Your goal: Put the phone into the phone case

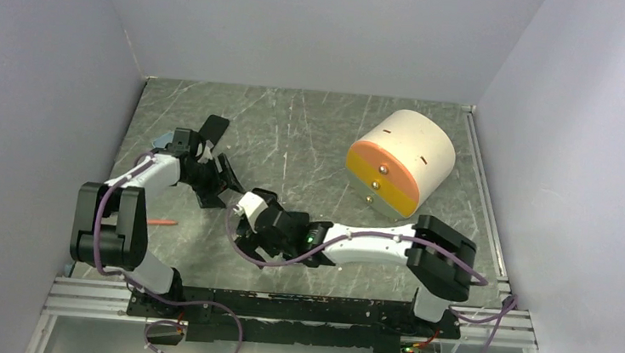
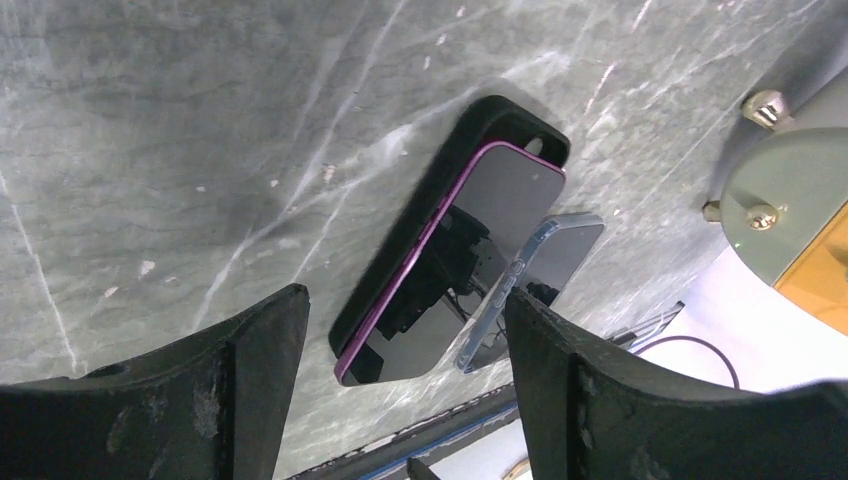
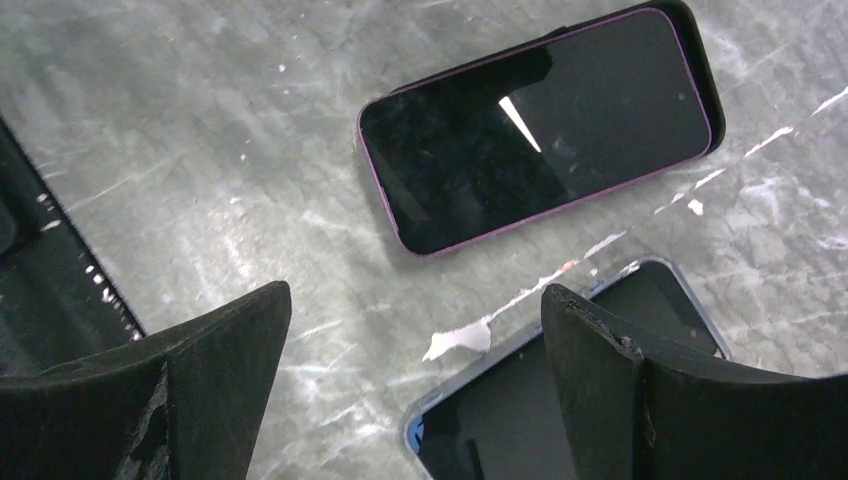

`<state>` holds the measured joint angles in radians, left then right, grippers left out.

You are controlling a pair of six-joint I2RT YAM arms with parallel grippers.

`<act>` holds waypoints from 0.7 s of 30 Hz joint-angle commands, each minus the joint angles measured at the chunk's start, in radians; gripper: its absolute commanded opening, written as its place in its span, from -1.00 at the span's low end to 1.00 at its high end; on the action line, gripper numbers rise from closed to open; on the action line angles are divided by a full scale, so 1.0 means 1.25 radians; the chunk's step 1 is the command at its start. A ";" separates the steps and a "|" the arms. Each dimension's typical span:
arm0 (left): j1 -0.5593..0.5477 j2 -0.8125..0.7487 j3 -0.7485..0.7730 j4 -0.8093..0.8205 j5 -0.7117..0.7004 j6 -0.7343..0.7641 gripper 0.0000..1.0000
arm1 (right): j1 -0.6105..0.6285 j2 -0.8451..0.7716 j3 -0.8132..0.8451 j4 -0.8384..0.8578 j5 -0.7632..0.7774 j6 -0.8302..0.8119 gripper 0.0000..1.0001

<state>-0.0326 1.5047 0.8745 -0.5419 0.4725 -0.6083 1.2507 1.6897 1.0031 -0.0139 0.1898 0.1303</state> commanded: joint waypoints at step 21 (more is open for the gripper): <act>0.022 0.072 -0.016 0.026 0.085 0.020 0.51 | 0.009 0.200 0.178 -0.085 0.190 -0.067 0.84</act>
<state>-0.0074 1.6005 0.8528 -0.5163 0.5610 -0.6025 1.2686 1.9209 1.1820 -0.1127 0.3866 0.0700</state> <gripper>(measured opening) 0.762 0.945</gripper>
